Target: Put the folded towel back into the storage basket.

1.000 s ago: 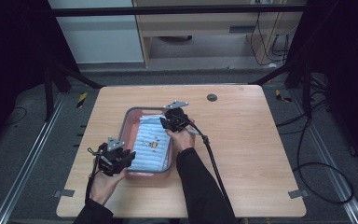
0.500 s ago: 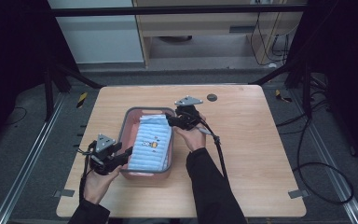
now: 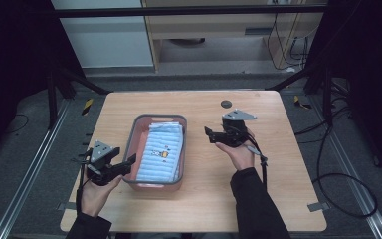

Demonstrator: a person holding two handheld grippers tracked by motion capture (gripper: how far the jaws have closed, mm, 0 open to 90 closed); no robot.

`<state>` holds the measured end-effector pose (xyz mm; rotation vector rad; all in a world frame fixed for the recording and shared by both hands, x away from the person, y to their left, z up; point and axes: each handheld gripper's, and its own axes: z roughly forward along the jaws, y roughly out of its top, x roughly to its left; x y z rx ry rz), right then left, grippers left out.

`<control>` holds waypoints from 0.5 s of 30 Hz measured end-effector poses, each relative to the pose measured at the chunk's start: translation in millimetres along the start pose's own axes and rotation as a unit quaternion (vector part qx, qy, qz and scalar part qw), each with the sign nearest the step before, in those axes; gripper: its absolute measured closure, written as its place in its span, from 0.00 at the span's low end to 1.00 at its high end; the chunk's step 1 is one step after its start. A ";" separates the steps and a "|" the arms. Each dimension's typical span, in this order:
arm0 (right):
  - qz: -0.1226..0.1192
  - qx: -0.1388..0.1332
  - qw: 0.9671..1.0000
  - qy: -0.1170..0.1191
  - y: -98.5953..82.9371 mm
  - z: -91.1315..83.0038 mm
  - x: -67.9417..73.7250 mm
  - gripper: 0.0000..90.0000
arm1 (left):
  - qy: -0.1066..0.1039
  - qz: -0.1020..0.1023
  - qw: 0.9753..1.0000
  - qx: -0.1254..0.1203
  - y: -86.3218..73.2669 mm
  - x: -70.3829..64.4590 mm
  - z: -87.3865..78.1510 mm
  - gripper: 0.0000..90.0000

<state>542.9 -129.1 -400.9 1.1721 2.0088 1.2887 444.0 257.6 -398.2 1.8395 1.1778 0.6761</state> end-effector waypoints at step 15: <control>0.011 0.013 1.000 -0.024 -66.3 -61.1 -44.2 0.24 | 0.012 -0.002 1.000 0.002 -12.4 16.5 0.5 0.28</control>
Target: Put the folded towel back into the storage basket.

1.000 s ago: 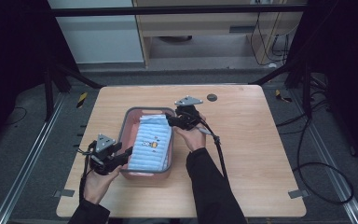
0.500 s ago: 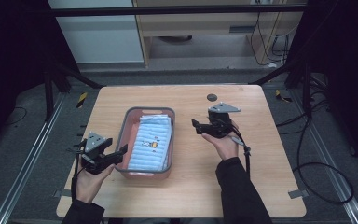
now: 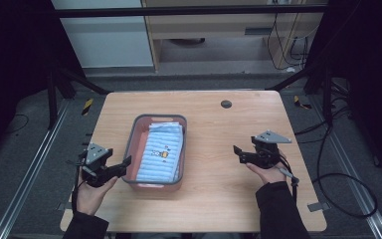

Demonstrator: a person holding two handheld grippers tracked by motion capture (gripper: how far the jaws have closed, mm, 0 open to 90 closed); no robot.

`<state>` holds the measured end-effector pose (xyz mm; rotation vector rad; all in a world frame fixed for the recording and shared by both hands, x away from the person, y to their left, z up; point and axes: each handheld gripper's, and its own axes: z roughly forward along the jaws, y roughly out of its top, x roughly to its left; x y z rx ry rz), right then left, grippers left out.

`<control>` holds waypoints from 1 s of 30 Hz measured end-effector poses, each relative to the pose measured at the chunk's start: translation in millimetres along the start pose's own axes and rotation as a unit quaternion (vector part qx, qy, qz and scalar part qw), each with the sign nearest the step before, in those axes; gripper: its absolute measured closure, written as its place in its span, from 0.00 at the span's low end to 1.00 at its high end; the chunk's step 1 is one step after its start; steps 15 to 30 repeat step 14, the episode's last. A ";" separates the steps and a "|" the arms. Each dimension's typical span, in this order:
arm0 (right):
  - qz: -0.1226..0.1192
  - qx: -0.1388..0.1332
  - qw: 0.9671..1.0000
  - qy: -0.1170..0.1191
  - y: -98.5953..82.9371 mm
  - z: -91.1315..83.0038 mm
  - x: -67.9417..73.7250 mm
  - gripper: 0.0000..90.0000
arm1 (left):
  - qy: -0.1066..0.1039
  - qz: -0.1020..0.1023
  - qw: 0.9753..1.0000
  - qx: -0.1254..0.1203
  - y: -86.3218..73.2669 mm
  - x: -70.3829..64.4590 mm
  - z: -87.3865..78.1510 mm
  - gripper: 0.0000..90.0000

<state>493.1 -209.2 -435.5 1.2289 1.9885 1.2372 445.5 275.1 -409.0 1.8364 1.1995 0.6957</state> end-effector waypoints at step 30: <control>0.017 -0.004 1.000 -0.025 -40.8 -23.7 -23.5 0.20 | 0.030 -0.004 1.000 0.003 -15.2 28.3 -2.6 0.25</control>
